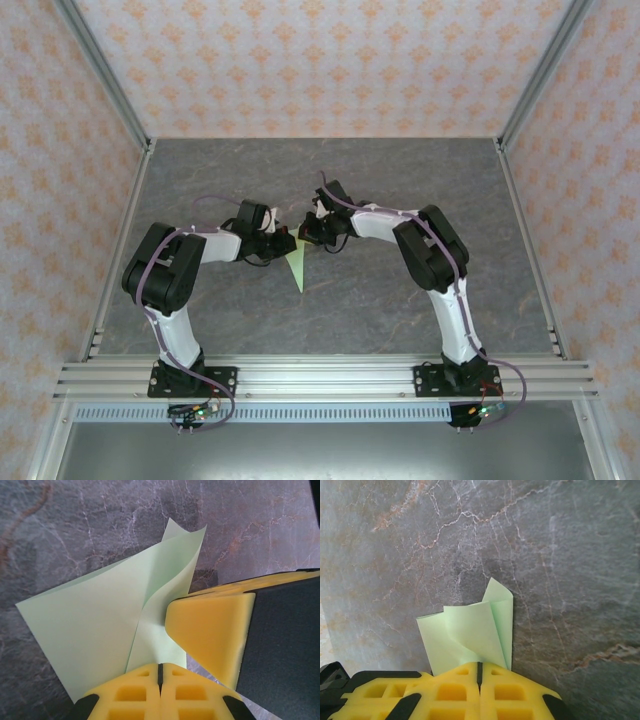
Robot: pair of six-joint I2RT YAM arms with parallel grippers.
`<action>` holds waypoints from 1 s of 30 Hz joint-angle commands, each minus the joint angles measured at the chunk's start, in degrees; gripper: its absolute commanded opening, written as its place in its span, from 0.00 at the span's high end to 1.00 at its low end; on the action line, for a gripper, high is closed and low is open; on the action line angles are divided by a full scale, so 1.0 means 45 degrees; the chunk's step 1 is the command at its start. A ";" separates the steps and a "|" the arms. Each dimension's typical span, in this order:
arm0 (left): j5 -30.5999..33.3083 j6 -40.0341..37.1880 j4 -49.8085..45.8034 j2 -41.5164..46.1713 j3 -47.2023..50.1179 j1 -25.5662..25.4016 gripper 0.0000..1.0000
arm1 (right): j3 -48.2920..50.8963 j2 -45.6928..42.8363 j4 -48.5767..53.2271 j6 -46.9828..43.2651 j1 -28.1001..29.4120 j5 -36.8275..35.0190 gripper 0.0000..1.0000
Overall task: Fold a paper plane with a square sheet of paper (fold left side to right side)
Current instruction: Fold the wing for the fifth time at the center of the table.
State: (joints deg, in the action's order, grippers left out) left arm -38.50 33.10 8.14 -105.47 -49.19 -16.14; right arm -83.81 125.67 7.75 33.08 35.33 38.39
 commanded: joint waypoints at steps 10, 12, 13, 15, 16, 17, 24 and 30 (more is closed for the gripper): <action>0.0227 0.0413 -0.0993 0.2591 0.1276 -0.0336 1.00 | 0.0233 0.0209 0.1079 -0.0425 0.0029 -0.0768 1.00; 0.0178 0.0556 -0.1023 0.2999 0.1513 -0.0536 1.00 | 0.0238 0.0227 0.1022 -0.0390 0.0040 -0.0739 1.00; 0.0174 0.0687 -0.0962 0.3163 0.1610 -0.0684 1.00 | 0.0246 0.0252 0.0983 -0.0381 0.0068 -0.0722 1.00; 0.0118 0.0946 -0.0830 0.3337 0.1765 -0.0997 1.00 | 0.0236 0.0277 0.0945 -0.0353 0.0078 -0.0660 1.00; 0.0118 0.1077 -0.0731 0.3383 0.1815 -0.1147 1.00 | 0.0245 0.0296 0.0916 -0.0341 0.0078 -0.0645 1.00; 0.0100 0.1189 -0.0599 0.3380 0.1854 -0.1290 1.00 | 0.0235 0.0307 0.0915 -0.0358 0.0105 -0.0634 1.00; 0.0711 0.1260 -0.0725 0.2797 0.1803 -0.1528 1.00 | 0.0169 0.0307 0.0859 -0.0343 0.0127 -0.0528 1.00; 0.0882 0.1217 -0.0423 0.1887 0.2110 -0.1550 1.00 | 0.0166 -0.0170 0.0366 -0.0380 0.0117 -0.0207 1.00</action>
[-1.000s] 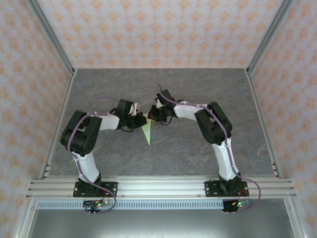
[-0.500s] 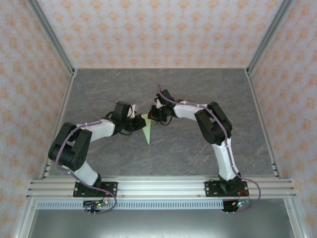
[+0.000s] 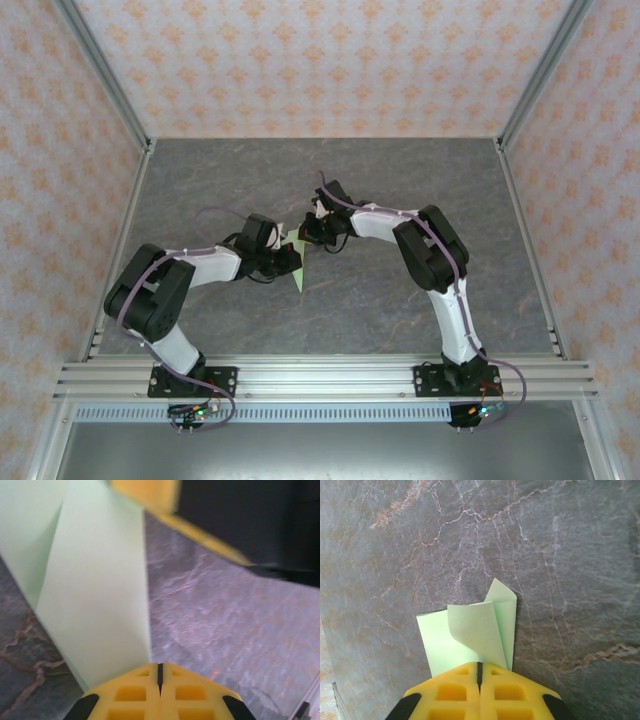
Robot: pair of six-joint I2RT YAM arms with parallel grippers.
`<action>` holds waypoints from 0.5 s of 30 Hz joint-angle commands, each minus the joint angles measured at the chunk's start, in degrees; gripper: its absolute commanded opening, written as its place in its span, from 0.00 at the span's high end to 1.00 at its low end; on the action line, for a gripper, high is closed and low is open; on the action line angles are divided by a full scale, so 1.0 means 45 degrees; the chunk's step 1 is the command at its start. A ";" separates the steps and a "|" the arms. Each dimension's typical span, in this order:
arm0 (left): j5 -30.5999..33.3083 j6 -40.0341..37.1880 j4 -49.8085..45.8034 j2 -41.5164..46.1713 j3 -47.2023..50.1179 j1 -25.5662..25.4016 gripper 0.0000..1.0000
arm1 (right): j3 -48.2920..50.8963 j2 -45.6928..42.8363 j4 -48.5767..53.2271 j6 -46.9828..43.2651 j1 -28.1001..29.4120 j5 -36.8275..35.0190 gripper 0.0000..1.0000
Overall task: Fold a paper plane with a square sheet of paper (fold left side to right side)
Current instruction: Fold the wing for the fifth time at the center of the table.
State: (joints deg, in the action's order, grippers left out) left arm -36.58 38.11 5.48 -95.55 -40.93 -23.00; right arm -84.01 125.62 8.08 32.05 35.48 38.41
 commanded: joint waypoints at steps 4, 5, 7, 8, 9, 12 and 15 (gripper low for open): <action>0.0699 0.0015 0.0148 -0.0559 0.0535 -0.0021 1.00 | 0.0182 -0.0729 0.0167 -0.0296 0.0083 -0.0167 1.00; 0.0776 -0.0057 0.0067 -0.0601 0.0561 -0.0043 1.00 | 0.0204 -0.0912 0.0111 -0.0307 0.0084 -0.0139 1.00; 0.0889 -0.0145 -0.0027 -0.0693 0.0633 -0.0028 1.00 | 0.0351 -0.1344 0.0081 -0.0338 0.0089 -0.0138 1.00; 0.0930 -0.0163 -0.0030 -0.0720 0.0684 -0.0044 1.00 | 0.0479 -0.1608 0.0086 -0.0359 0.0084 -0.0132 1.00; 0.0950 -0.0168 -0.0024 -0.0766 0.0716 -0.0063 1.00 | 0.0593 -0.1789 0.0089 -0.0369 0.0083 -0.0137 1.00; 0.1053 -0.0192 -0.0009 -0.0816 0.0831 -0.0102 1.00 | 0.1511 -0.2711 -0.0073 -0.0302 0.0137 -0.0197 1.00; 0.1155 -0.0226 -0.0060 -0.0818 0.0838 -0.0114 1.00 | 0.2366 -0.3176 -0.0493 -0.0012 0.0302 0.0055 1.00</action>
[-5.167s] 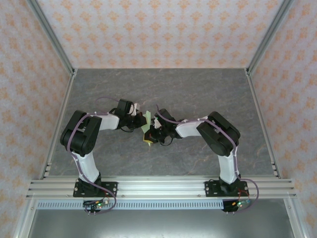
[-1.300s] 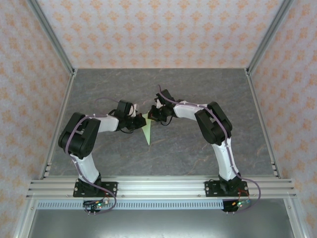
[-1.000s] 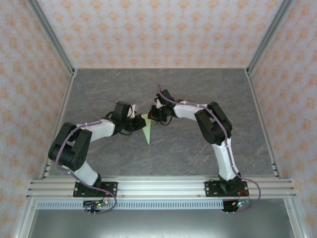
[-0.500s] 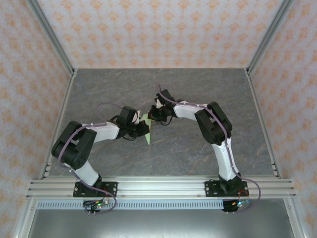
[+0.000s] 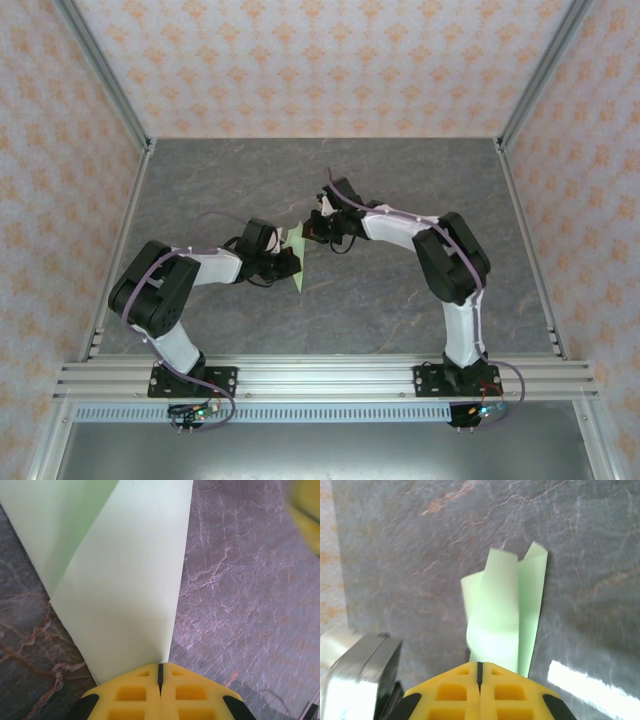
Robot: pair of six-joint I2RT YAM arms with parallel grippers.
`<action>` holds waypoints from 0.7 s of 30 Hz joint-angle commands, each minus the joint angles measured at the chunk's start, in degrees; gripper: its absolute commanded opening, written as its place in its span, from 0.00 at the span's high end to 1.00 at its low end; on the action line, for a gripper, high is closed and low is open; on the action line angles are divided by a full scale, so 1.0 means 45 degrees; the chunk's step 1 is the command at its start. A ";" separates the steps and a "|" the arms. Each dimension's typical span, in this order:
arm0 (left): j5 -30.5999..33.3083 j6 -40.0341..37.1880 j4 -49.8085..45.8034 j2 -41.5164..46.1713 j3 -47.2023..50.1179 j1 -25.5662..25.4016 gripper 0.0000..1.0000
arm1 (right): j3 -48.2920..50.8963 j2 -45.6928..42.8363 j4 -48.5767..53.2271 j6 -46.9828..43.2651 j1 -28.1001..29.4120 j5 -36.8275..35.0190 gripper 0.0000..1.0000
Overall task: Fold a paper plane with a square sheet of paper (fold left side to right side)
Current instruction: Fold the wing for the fifth time at the center of the table.
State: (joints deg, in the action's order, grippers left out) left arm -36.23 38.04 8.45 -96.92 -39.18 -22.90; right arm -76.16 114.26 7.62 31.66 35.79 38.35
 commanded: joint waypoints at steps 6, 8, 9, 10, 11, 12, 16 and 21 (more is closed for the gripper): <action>0.1134 -0.0251 -0.0845 -0.0488 0.0312 -0.0156 1.00 | 0.1270 -0.0334 -0.1640 0.0961 0.0698 0.0568 1.00; 0.1137 -0.0251 -0.0880 -0.0457 0.0319 -0.0147 1.00 | 0.1207 -0.0091 -0.1841 0.1134 0.0752 0.0614 1.00; 0.1141 -0.0253 -0.0900 -0.0442 0.0312 -0.0151 1.00 | 0.1168 -0.0001 -0.1872 0.1181 0.0739 0.0592 1.00; 0.1137 -0.0270 -0.0931 -0.0449 0.0312 -0.0166 1.00 | 0.1110 0.0095 -0.1887 0.1219 0.0762 0.0587 1.00; 0.1139 -0.0263 -0.0929 -0.0463 0.0305 -0.0151 1.00 | 0.1052 0.0225 -0.1910 0.1230 0.0776 0.0604 1.00; 0.1137 -0.0270 -0.0931 -0.0463 0.0318 -0.0164 1.00 | 0.1028 0.0313 -0.1926 0.1249 0.0796 0.0609 1.00; 0.1156 -0.0251 -0.0942 -0.0422 0.0305 -0.0182 1.00 | 0.0945 0.0670 -0.1795 0.1321 0.0841 0.0507 1.00; 0.1200 -0.0270 -0.1023 -0.0390 0.0270 -0.0181 1.00 | 0.0758 0.1196 -0.1576 0.1296 0.0836 0.0449 1.00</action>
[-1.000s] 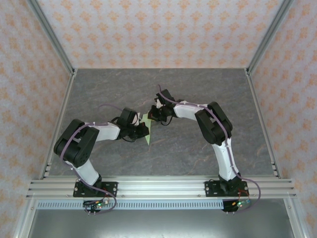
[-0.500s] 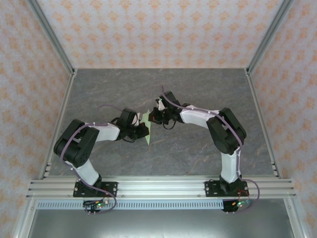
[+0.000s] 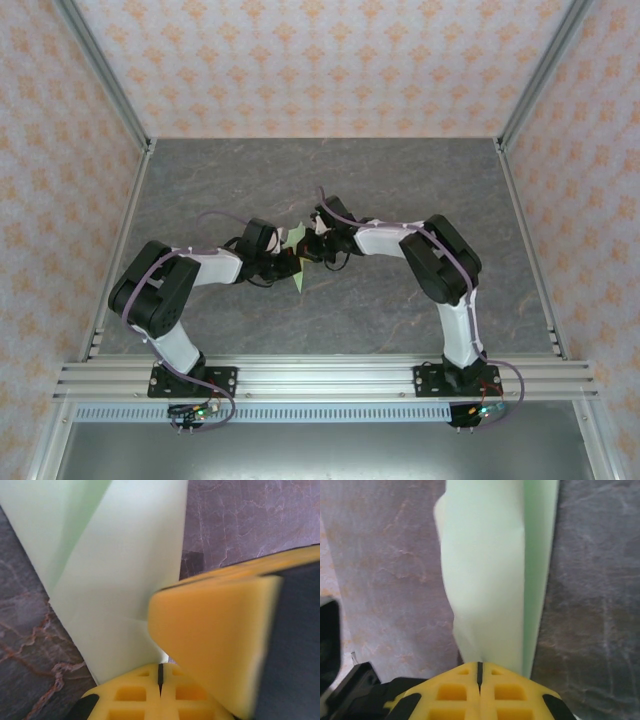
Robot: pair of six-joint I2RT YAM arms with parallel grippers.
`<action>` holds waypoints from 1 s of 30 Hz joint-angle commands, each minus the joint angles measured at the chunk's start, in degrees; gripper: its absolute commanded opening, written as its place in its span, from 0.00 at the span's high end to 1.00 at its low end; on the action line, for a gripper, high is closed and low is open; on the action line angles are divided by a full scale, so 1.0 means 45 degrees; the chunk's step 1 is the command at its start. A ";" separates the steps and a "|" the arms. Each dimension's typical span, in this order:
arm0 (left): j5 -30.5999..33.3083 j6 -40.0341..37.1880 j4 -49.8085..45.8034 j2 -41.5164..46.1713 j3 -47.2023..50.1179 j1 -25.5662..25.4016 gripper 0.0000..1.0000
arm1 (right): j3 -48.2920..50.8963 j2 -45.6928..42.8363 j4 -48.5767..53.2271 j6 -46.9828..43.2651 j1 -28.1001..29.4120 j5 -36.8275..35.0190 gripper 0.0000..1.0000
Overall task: Fold a paper plane with a square sheet of paper (fold left side to right side)
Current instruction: Fold the wing for the fifth time at the center of the table.
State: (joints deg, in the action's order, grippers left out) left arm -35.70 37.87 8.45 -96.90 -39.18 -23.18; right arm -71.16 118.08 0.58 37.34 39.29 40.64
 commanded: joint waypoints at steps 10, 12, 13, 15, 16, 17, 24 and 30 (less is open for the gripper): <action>0.1215 -0.0330 -0.1196 -0.0469 0.0290 -0.0122 1.00 | -0.1213 0.0807 0.1988 -0.1718 0.0020 -0.1680 1.00; 0.1215 -0.0333 -0.1210 -0.0496 0.0309 -0.0110 1.00 | -0.1320 0.0900 0.1926 -0.1836 -0.0095 -0.1688 1.00; 0.1216 -0.0348 -0.1194 -0.0488 0.0326 -0.0122 1.00 | -0.1334 0.0937 0.1820 -0.1844 -0.0182 -0.1688 1.00; 0.1223 -0.0349 -0.1204 -0.0478 0.0355 -0.0117 1.00 | -0.1442 0.0969 0.1644 -0.1874 -0.0288 -0.1664 1.00; 0.1230 -0.0343 -0.1194 -0.0478 0.0367 -0.0107 1.00 | -0.1541 0.1032 0.1630 -0.1927 -0.0353 -0.1632 1.00; 0.1235 -0.0368 -0.1231 -0.0488 0.0368 -0.0122 1.00 | -0.1659 0.1088 0.1629 -0.1996 -0.0407 -0.1593 1.00; 0.1252 -0.0339 -0.1179 -0.0537 0.0425 -0.0104 1.00 | -0.2426 0.1480 0.1664 -0.2275 -0.0750 -0.1454 1.00; 0.1254 -0.0349 -0.1195 -0.0522 0.0473 -0.0117 1.00 | -0.3182 0.1898 0.1935 -0.2531 -0.1027 -0.1374 1.00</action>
State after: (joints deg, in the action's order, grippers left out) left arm -34.20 37.47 9.19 -96.90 -39.22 -23.27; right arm -83.31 124.88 9.06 27.97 35.97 38.24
